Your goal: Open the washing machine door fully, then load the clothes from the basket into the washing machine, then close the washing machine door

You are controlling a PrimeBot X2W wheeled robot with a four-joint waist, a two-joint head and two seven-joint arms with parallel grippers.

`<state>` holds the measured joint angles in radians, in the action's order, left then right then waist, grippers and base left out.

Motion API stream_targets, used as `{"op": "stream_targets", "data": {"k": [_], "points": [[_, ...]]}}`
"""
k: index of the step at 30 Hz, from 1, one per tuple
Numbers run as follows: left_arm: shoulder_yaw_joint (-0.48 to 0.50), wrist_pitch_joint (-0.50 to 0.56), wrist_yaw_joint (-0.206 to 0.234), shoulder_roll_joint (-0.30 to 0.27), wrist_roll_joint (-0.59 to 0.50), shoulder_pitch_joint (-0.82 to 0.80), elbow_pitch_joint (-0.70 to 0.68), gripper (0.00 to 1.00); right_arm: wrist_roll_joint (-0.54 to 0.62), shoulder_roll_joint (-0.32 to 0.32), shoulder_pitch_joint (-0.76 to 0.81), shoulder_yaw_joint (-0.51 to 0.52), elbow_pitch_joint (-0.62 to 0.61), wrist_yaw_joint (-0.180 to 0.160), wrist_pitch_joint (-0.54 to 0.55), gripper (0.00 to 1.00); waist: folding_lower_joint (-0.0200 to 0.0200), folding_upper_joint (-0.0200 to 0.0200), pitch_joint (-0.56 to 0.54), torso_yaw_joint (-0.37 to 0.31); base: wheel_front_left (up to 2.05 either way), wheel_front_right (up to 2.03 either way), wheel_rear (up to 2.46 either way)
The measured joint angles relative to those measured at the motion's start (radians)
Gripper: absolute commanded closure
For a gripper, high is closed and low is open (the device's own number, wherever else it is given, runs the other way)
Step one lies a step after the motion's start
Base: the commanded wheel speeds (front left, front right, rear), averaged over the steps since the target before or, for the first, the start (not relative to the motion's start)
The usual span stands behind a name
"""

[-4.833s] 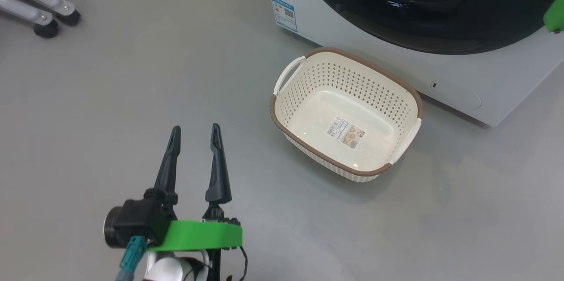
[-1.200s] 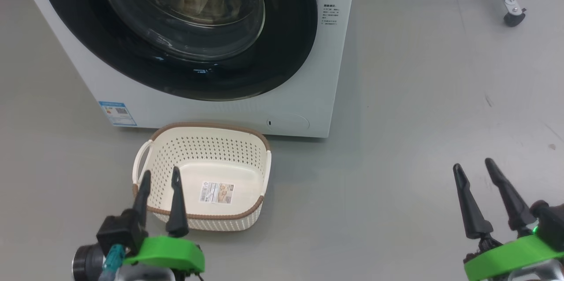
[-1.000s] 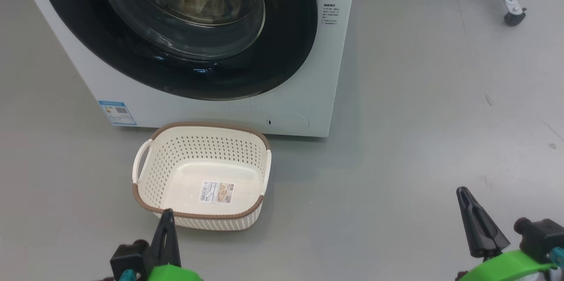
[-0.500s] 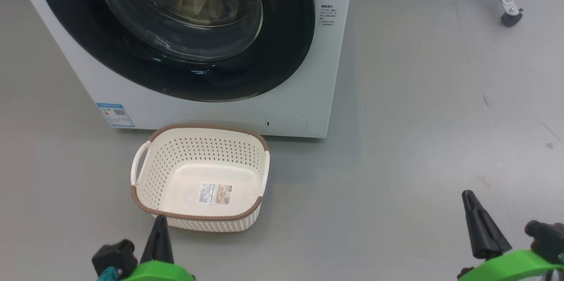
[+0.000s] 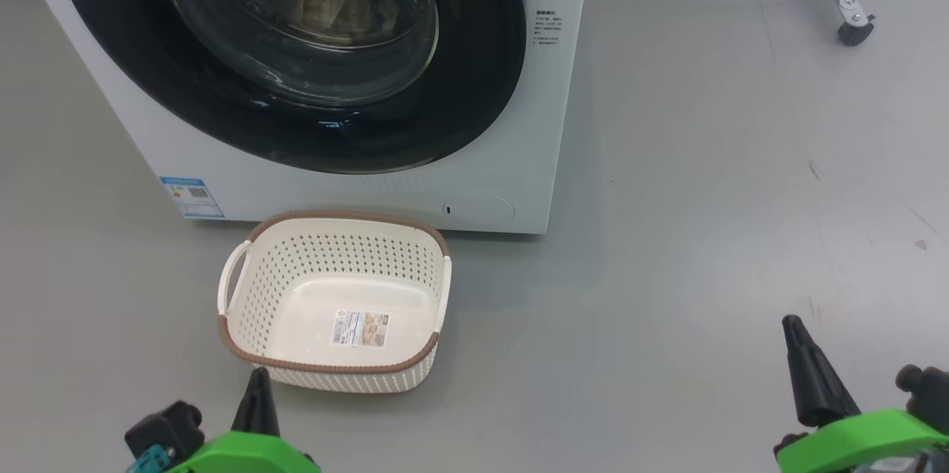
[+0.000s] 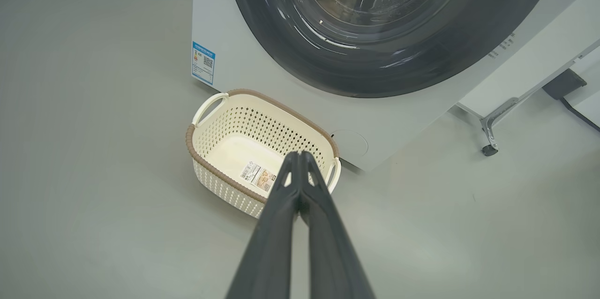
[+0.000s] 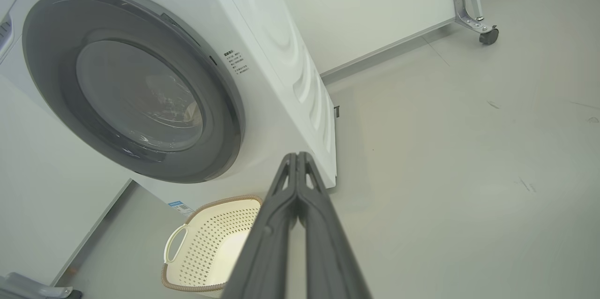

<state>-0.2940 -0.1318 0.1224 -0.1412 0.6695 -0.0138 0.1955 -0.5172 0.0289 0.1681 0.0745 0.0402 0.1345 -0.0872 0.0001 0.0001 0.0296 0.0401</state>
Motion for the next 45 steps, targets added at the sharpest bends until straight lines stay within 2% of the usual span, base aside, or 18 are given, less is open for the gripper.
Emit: {"op": "stream_targets", "data": {"k": [35,36,45], "points": [[0.119,0.074,-0.089,0.027,0.352,-0.01,0.028,1.0,-0.412,0.012,-0.08,-0.001,0.082,0.0,0.053,1.0,0.0,0.0,-0.01,-0.015,0.0,0.0,0.0],[0.139,0.09,-0.105,0.032,0.413,-0.013,0.031,1.0,-0.483,0.013,-0.092,-0.001,0.099,0.0,0.063,1.0,0.0,0.0,-0.011,-0.017,0.0,0.0,0.0],[0.171,0.112,-0.128,0.039,0.5,-0.021,0.038,1.0,-0.586,0.015,-0.109,0.0,0.121,-0.001,0.08,1.0,0.0,0.0,-0.014,-0.021,0.0,0.0,0.0]]}}
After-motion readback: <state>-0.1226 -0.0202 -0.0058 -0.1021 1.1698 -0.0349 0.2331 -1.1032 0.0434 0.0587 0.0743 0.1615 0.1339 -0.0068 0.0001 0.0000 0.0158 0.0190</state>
